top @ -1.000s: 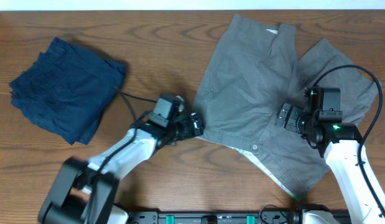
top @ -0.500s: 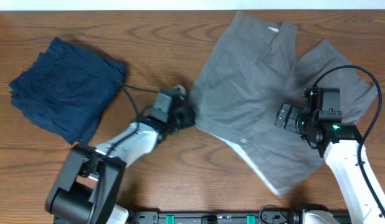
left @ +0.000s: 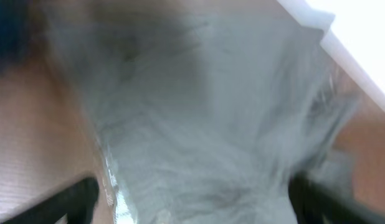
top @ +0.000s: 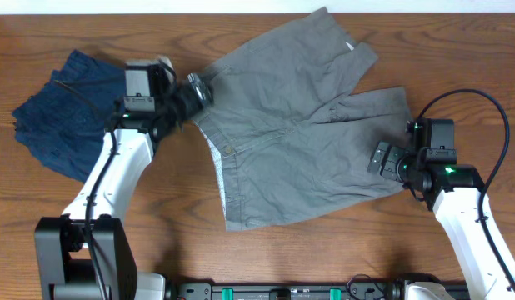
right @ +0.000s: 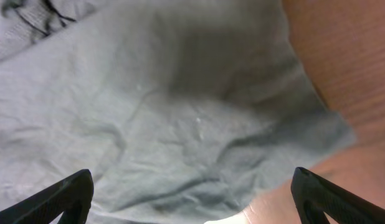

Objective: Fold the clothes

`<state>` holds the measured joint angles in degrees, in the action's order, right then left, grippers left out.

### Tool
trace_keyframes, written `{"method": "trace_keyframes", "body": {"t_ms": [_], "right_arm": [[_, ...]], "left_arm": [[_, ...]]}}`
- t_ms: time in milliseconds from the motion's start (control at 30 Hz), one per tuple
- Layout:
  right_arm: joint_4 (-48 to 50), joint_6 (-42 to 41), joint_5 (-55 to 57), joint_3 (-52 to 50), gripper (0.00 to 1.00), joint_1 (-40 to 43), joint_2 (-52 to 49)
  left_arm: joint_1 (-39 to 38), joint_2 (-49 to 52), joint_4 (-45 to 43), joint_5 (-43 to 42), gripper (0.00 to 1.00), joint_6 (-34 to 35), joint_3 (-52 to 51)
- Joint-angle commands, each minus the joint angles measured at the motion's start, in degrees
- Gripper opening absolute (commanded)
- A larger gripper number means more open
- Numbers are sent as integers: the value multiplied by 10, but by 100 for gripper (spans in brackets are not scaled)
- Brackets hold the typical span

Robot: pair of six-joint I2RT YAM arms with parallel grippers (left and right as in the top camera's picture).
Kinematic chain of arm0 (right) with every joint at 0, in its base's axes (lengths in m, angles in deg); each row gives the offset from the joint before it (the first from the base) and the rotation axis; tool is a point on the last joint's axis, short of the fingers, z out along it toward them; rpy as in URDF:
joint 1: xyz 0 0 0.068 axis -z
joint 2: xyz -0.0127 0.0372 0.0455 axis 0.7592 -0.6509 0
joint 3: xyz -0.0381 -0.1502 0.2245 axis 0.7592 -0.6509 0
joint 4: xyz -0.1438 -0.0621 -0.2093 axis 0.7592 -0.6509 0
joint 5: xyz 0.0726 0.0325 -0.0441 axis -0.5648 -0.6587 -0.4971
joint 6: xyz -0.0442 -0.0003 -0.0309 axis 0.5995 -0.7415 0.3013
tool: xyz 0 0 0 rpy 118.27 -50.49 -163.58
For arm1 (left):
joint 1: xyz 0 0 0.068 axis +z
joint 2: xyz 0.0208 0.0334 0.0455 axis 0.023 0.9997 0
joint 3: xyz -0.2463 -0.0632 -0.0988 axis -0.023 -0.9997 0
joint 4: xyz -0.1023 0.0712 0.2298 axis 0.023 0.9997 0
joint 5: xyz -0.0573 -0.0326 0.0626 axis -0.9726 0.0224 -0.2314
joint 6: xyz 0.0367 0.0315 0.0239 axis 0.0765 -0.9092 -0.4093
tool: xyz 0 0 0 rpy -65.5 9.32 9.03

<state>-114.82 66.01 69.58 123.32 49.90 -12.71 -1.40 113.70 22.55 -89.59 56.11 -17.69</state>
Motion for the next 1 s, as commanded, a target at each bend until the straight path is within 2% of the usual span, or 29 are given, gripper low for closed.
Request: {"method": "trace_keyframes", "body": {"t_ms": [0,133,300,400,467,533,600,733,800,967], "right_arm": [[-24,-43,52,3,99,3,6],[-66,-94,74,3,99,11,6],[-104,-161,76,3,99,39,6],[-125,-193,71,3,99,67,6],[-136,-196,71,3,99,84,6],[-145,-195,67,3,99,97,6],[-149,-195,67,3,99,103,6],[-148,-196,66,3,99,104,6],[-144,-196,66,3,99,104,6],[-138,-195,67,3,99,104,6]], "left_arm": [[-16,4,139,-64,98,-9,-6],[-30,4,328,-47,98,-40,-8],[-52,-9,409,6,98,6,-9],[-90,-43,406,15,98,38,-22],[-126,-72,401,46,98,100,-36],[-167,-98,387,77,98,175,-56],[-209,-122,373,107,98,279,-87],[-273,-143,325,115,98,449,-150],[-300,-143,288,111,98,498,-177],[-349,-143,181,125,98,565,-230]]}}
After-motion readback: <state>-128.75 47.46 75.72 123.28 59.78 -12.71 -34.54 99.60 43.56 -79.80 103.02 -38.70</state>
